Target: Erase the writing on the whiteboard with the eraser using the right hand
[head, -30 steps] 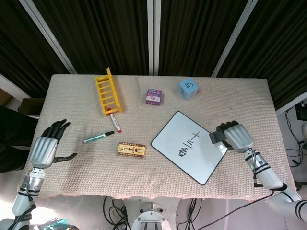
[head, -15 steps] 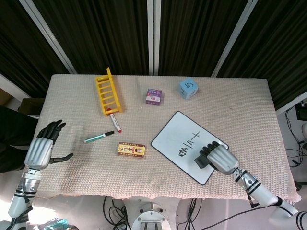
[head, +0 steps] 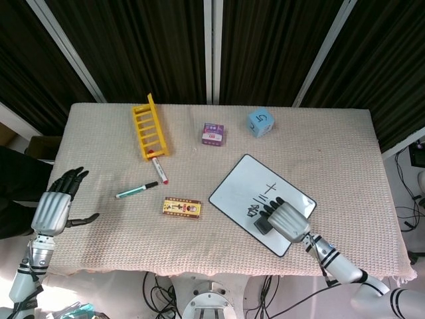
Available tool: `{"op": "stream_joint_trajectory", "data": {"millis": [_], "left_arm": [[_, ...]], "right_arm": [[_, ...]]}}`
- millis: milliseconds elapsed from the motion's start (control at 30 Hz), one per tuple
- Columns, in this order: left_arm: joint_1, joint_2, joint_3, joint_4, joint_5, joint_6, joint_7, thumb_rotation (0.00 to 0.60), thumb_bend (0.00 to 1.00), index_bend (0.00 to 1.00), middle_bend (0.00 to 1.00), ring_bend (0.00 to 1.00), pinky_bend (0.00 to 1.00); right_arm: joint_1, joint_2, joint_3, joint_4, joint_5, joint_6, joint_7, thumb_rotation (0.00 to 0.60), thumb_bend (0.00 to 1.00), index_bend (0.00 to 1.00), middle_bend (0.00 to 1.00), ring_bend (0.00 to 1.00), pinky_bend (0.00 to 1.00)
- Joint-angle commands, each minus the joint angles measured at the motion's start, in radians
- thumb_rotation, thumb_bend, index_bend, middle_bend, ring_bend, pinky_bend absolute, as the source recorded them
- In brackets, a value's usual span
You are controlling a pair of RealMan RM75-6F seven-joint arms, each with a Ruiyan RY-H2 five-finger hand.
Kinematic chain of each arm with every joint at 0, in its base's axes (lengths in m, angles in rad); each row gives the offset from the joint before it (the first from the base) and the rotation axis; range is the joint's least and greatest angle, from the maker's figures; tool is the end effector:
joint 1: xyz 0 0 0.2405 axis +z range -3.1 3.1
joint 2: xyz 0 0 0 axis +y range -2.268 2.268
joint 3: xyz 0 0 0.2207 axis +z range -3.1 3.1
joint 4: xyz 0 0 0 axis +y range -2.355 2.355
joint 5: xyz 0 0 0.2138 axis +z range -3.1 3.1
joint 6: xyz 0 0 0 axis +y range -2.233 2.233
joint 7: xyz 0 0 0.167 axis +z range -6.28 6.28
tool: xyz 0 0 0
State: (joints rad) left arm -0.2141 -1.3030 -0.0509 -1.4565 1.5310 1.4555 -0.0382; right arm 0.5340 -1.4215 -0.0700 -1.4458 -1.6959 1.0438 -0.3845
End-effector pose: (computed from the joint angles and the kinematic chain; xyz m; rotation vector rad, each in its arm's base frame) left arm -0.2589 0.2377 0.0936 -1.4756 -0.8858 -1.0473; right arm -0.1814 -0.2491 -0.0274 2.2421 -0.4316 0.7442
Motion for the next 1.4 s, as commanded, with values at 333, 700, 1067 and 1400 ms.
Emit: {"op": "stream_joint_trajectory", "data": {"millis": [333, 700, 1067, 1400], "left_arm": [[0.009, 0.01, -0.001, 0.013, -0.001, 0.008, -0.033, 0.478, 0.0, 0.11, 0.07, 0.09, 0.21], [0.012, 0.02, 0.002, 0.019, -0.004, -0.001, -0.044, 0.479, 0.0, 0.11, 0.07, 0.09, 0.21], [0.011, 0.025, 0.003, 0.027, -0.007, -0.013, -0.054, 0.478, 0.0, 0.11, 0.07, 0.09, 0.21], [0.007, 0.019, 0.009, 0.016, 0.01, -0.012, -0.031, 0.479, 0.0, 0.11, 0.07, 0.09, 0.21]], "right_arm": [[0.049, -0.087, 0.071, -0.015, 0.087, -0.077, -0.102, 0.6, 0.43, 0.93, 0.75, 0.65, 0.79], [0.132, -0.186, 0.186, 0.054, 0.243, -0.166, -0.12, 0.6, 0.44, 0.93, 0.75, 0.65, 0.79], [0.171, -0.202, 0.23, 0.102, 0.34, -0.166, -0.195, 0.6, 0.44, 0.94, 0.76, 0.66, 0.8], [0.141, -0.137, 0.174, 0.062, 0.387, -0.166, -0.201, 0.6, 0.44, 0.94, 0.76, 0.66, 0.8]]}}
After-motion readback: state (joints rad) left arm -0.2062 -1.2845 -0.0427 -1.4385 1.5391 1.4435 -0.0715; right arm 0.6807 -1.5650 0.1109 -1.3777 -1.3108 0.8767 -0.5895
